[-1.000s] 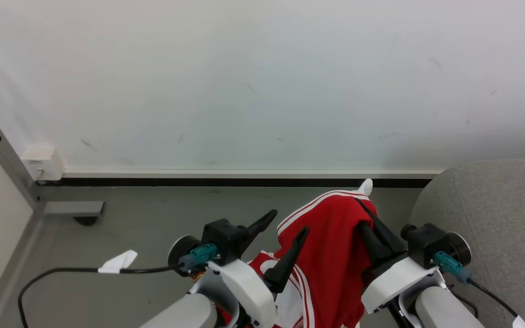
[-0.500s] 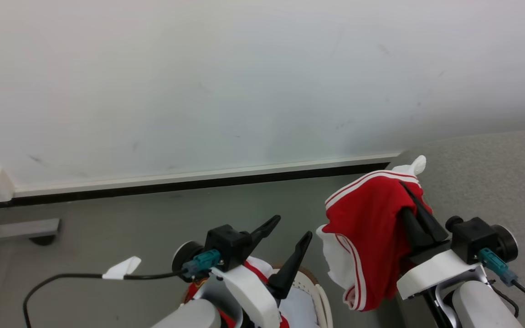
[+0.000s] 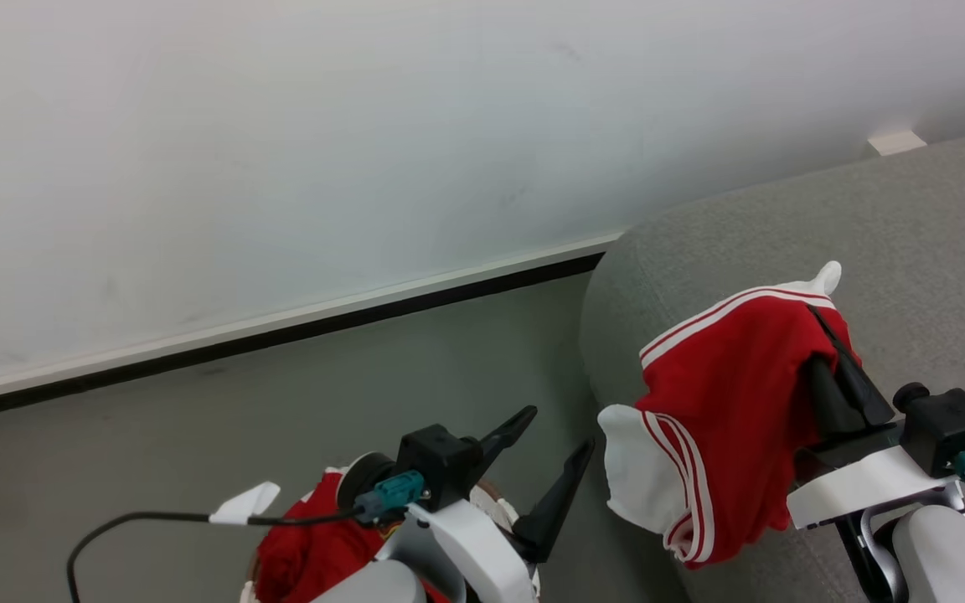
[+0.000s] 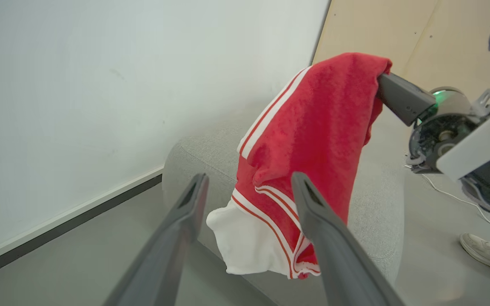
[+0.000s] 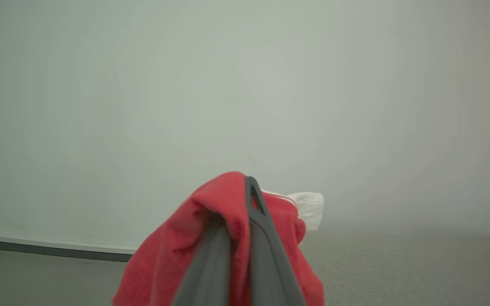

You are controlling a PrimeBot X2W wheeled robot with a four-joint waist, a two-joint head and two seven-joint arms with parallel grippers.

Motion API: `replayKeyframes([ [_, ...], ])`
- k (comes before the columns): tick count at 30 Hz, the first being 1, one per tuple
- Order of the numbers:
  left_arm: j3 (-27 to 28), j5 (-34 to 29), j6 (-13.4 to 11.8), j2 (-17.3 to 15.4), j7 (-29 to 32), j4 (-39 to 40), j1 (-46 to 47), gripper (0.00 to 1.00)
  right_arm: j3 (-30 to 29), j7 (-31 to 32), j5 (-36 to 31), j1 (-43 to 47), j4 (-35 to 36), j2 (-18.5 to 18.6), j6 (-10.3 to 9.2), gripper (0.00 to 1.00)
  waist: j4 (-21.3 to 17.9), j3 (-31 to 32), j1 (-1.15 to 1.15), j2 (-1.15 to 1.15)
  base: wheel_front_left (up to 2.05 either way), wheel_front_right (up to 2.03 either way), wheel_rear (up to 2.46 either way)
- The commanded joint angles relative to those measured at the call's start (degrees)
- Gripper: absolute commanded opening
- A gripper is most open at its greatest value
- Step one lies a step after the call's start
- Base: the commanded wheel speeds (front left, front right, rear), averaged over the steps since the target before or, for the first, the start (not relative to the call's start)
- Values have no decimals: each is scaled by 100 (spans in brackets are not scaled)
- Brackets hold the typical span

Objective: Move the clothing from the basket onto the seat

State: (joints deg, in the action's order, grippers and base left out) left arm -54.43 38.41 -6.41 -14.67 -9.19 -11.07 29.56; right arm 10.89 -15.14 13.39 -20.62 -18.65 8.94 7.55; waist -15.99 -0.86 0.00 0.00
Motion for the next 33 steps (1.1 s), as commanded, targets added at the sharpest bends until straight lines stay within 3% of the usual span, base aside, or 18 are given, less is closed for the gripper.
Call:
replayKeyframes([
  [1, 0, -2, 13, 7, -50, -29, 33, 100, -43, -1, -24, 60, 44, 15, -12, 0, -133, -119, 0, 0, 0, 0, 0],
  [8, -54, -112, 56, -2, -6, 36, 254, 100, -372, -1, 22, -86, 307, 60, -12, 0, -147, -567, 0, 0, 0, 0, 0],
  [15, -48, -348, 156, -118, 88, 207, 774, 100, -959, 8, -25, -981, 352, 95, -12, 0, 107, -1507, 0, 0, 0, 0, 0],
  [24, 123, -526, 335, -207, 62, 322, 1556, 100, -1936, 313, -354, -2929, 70, 729, -13, 0, 558, -2726, 0, 0, 0, 0, 0],
  [33, 109, -475, 426, -20, -143, 76, 1671, 100, -3341, 676, -1059, -3900, -845, 1520, -13, 0, 1032, -3021, 0, 0, 0, 0, 0],
])
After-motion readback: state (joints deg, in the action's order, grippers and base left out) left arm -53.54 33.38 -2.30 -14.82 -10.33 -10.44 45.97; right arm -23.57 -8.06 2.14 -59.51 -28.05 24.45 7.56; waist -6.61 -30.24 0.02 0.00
